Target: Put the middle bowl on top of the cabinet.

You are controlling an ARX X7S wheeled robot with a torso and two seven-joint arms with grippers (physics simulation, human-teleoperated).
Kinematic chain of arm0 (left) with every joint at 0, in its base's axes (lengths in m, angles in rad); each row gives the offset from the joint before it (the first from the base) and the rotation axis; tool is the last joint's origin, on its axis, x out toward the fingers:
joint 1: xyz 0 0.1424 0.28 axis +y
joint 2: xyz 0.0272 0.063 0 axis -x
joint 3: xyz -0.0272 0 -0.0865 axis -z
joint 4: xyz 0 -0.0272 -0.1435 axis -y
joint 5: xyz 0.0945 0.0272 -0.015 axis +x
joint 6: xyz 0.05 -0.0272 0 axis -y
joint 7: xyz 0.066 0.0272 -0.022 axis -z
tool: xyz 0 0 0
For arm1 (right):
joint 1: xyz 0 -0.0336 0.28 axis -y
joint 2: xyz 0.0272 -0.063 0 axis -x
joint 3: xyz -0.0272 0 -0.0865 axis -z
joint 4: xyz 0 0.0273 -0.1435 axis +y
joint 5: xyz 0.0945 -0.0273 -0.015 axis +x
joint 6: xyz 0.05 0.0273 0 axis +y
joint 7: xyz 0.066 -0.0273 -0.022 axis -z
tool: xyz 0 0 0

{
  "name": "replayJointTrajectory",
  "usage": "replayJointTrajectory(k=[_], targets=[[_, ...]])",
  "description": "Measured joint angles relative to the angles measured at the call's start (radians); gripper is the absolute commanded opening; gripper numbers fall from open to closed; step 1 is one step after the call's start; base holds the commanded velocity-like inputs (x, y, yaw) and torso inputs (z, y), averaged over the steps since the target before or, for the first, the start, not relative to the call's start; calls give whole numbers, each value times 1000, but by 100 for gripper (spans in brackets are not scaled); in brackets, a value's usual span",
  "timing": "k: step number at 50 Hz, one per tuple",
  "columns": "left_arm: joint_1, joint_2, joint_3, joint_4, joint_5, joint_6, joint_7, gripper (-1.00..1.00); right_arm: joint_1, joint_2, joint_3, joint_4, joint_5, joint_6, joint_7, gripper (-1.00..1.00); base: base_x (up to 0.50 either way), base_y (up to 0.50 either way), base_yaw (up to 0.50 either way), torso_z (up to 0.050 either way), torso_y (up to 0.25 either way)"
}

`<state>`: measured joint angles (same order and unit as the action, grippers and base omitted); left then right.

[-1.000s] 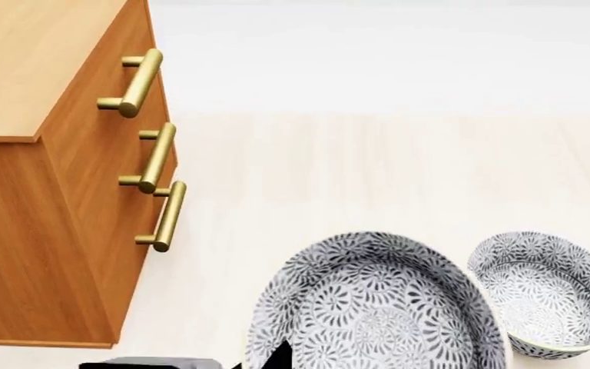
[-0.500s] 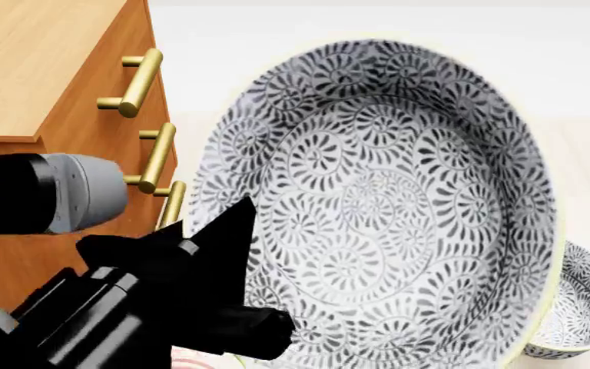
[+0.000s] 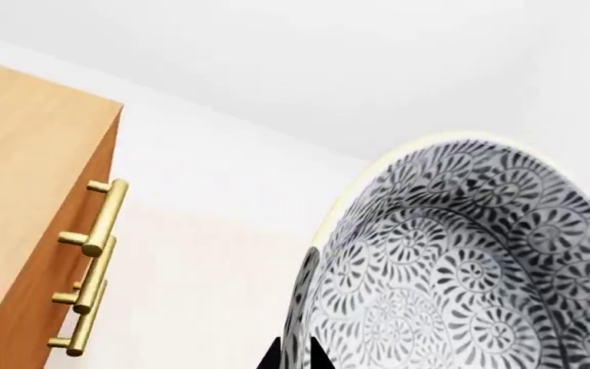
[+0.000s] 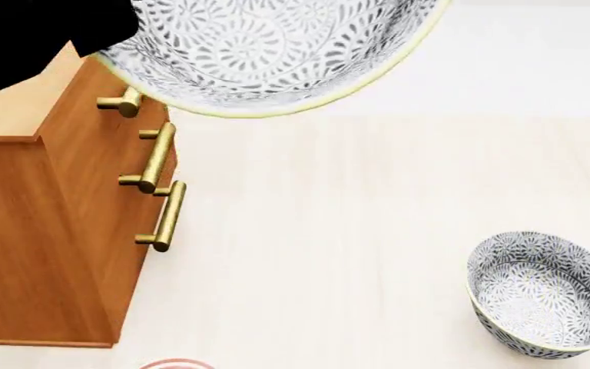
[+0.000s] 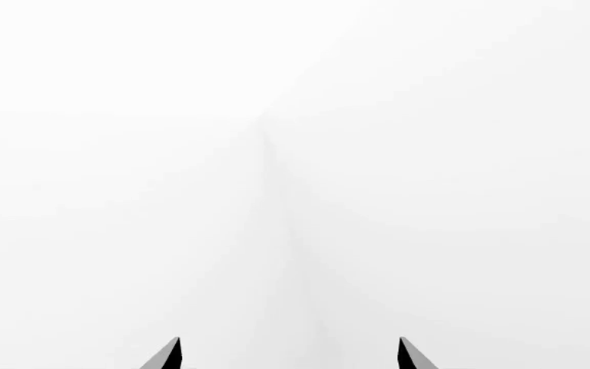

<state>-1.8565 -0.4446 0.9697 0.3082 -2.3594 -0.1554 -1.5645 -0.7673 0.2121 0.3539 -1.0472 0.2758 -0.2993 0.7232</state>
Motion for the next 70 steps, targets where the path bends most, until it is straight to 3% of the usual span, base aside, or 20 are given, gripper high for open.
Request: replayJointTrajectory(k=[8,19,44,54,70], targets=[[-179,0,185,-276,-28,-23,-1,-100,-3,-15,20,0,20,-4,-22,100,0,0,0,0,0],[-315,37,384,-607,21,-108,25,-100,-5,-62,58,0,53,-12,-81,100,0,0,0,0,0],[-324,226,602,-1388,76,-288,205,-100,-5,-139,123,0,106,-27,-160,100,0,0,0,0,1],[-299,248,626,-1530,37,-291,252,-100,-5,-156,139,0,118,-32,-178,100,0,0,0,0,0],[-240,235,728,-1597,-52,-226,270,-100,2,-125,123,0,106,-18,-148,100,0,0,0,0,0]])
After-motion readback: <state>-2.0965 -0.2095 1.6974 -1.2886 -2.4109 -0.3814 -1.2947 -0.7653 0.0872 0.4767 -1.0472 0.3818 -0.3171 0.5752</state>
